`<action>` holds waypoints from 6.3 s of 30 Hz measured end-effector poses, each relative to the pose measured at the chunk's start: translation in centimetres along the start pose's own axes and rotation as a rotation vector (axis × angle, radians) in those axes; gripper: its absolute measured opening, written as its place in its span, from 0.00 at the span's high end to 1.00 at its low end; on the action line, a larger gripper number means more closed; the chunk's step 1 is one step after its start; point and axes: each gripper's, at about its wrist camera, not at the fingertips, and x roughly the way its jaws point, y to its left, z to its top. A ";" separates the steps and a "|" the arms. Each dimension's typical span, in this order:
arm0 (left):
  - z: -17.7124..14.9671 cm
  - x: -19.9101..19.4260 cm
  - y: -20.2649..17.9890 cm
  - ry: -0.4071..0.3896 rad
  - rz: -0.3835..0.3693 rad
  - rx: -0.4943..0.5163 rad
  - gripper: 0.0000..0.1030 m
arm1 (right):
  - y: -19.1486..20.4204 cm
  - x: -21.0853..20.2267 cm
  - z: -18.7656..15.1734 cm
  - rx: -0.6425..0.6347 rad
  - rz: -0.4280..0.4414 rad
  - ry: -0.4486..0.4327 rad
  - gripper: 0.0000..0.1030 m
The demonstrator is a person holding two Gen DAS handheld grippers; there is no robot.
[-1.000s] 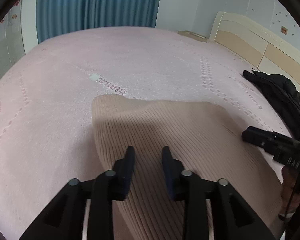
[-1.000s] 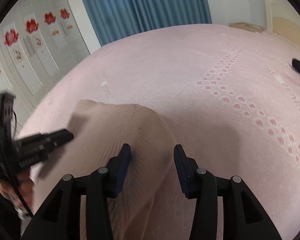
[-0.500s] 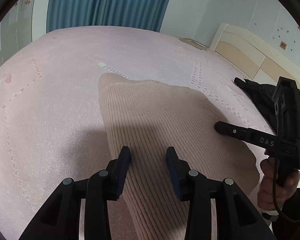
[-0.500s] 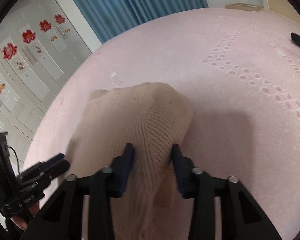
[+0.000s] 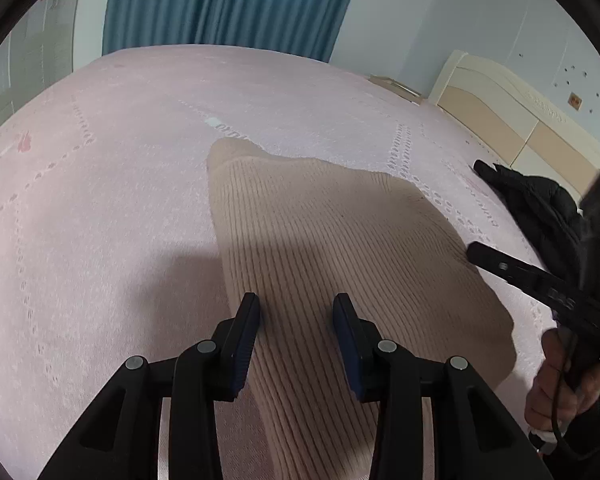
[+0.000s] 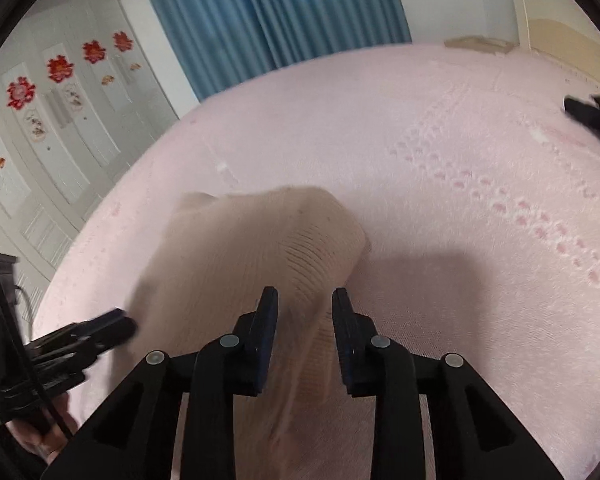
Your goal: Fold small clothes
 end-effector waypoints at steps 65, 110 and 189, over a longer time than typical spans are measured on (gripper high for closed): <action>-0.9 2.0 0.0 -0.005 0.110 0.012 0.50 | -0.3 3.3 -2.4 -0.051 -0.154 0.090 0.63; -2.5 -11.4 -4.7 0.015 0.211 -0.035 0.46 | 4.4 -10.6 -1.3 -0.070 -0.250 0.095 0.51; -5.9 -26.6 -10.1 -0.115 0.335 0.008 0.23 | 8.1 -27.3 -6.0 -0.073 -0.320 -0.041 0.04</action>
